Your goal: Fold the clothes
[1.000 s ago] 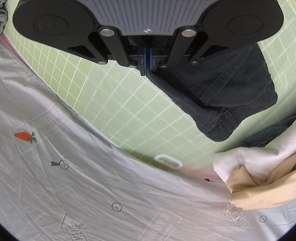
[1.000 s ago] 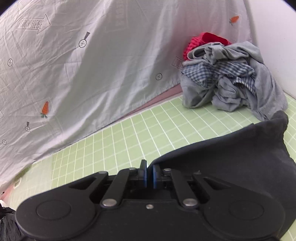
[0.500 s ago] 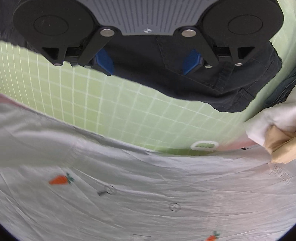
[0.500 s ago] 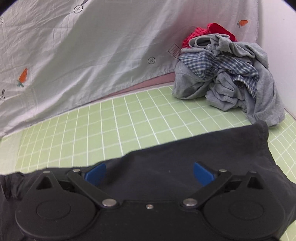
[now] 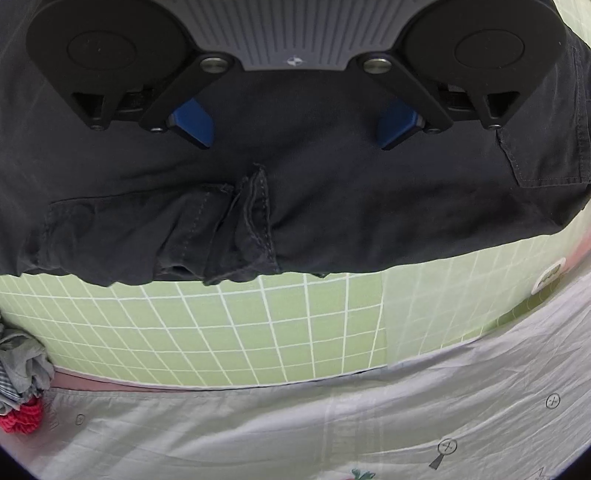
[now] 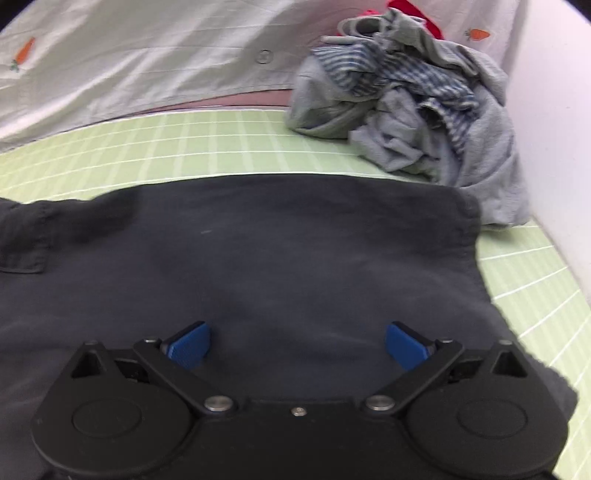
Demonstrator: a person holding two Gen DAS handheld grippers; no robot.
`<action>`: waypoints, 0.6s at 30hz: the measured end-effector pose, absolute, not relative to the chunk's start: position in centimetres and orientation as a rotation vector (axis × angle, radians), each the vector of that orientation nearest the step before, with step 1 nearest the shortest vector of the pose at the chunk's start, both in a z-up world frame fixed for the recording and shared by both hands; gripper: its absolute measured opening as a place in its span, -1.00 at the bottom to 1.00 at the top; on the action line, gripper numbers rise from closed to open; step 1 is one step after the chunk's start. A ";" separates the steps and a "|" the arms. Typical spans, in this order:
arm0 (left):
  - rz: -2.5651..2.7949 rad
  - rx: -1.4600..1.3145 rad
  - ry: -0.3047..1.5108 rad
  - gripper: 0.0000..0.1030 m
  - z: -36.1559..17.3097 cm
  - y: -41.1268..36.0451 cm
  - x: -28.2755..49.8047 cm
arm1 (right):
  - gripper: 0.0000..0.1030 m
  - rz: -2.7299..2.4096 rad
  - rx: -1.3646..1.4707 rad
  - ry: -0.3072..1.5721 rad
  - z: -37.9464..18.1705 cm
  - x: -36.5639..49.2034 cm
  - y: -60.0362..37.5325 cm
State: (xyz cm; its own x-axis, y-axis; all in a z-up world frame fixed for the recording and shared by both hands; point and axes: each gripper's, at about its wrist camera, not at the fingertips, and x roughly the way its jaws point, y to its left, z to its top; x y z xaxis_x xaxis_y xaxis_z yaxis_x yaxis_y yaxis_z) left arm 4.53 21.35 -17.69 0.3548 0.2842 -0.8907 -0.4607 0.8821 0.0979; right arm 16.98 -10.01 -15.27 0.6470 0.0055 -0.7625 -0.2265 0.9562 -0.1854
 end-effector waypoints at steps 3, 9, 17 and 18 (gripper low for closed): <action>0.506 -0.255 1.128 1.00 -18.1 22.4 5.1 | 0.99 0.122 -0.173 0.890 -15.0 20.2 -14.0; 0.575 -0.388 1.141 1.00 -18.6 23.7 6.1 | 0.98 0.325 -0.171 0.876 -14.3 23.5 -13.7; 0.558 -0.429 1.191 1.00 -18.8 24.4 7.0 | 1.00 0.244 -0.082 0.843 -15.7 27.9 -14.5; 0.558 -0.430 1.195 1.00 -18.8 24.4 7.0 | 1.00 0.217 -0.076 0.838 -15.6 28.2 -14.8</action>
